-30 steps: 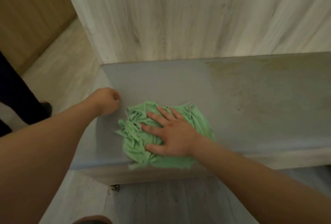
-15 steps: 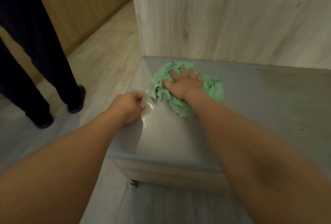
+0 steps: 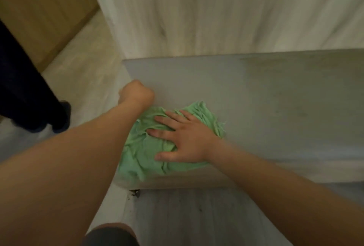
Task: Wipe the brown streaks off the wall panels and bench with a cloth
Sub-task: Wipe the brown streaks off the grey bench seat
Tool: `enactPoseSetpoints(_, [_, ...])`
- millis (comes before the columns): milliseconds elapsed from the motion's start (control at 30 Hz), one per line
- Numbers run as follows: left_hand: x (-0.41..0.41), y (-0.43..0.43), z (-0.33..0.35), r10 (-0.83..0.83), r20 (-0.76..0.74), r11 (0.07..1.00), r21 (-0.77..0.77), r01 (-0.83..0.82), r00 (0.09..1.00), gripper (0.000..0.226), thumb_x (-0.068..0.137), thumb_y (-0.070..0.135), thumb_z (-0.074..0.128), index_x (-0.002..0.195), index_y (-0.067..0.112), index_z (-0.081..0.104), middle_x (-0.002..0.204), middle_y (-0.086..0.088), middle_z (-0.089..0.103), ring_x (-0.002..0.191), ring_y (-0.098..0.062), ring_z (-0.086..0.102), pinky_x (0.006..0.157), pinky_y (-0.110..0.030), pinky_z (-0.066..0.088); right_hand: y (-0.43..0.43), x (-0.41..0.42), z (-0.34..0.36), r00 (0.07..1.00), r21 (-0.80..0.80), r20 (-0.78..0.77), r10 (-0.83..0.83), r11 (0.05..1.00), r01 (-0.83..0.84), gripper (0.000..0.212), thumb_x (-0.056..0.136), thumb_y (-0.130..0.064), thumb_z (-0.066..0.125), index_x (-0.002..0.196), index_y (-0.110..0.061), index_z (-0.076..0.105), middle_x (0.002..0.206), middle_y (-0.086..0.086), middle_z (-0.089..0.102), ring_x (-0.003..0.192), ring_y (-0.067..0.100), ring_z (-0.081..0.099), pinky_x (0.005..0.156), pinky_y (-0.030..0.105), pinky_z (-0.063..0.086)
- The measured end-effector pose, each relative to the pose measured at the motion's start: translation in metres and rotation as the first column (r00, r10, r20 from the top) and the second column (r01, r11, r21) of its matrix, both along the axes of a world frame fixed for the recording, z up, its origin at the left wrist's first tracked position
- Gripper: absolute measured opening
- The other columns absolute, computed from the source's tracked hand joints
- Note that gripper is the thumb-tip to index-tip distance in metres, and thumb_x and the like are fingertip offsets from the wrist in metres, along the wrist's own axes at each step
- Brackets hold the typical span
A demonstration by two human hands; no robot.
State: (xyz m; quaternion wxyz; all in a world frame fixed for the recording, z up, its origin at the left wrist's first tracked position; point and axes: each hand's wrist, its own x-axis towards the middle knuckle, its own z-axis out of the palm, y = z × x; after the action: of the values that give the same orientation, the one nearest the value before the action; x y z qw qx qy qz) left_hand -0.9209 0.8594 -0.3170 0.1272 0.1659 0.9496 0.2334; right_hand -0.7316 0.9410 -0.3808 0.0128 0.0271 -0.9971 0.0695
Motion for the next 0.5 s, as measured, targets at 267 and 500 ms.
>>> enactPoseSetpoints(267, [0.094,0.140,-0.008,-0.327,-0.021,0.944,0.047,0.327,0.945,0.036,0.090,0.025,0.054,0.118,0.006,0.065,0.126,-0.020,0.065,0.123,-0.043,0.056,0.104,-0.046,0.050,0.127,0.165,-0.005,0.938,0.093,-0.007,-0.347,0.934,0.346,0.076,0.089,-0.090,0.027,0.158,-0.058,0.020,0.171,-0.011,0.019,0.160,0.021,0.012,0.127,0.054,0.010])
enactPoseSetpoints(500, [0.096,0.183,-0.017,-0.388,-0.118,0.921,-0.057,0.384,0.914,0.037,0.095,0.027,0.050,0.123,0.006,0.063,0.130,-0.021,0.060,0.125,-0.042,0.052,0.105,-0.052,0.048,0.195,0.145,0.006,0.802,0.020,0.118,-0.585,0.809,0.587,0.078,0.085,-0.092,0.018,0.156,-0.062,0.009,0.173,-0.017,0.003,0.159,0.012,-0.003,0.129,0.046,-0.003])
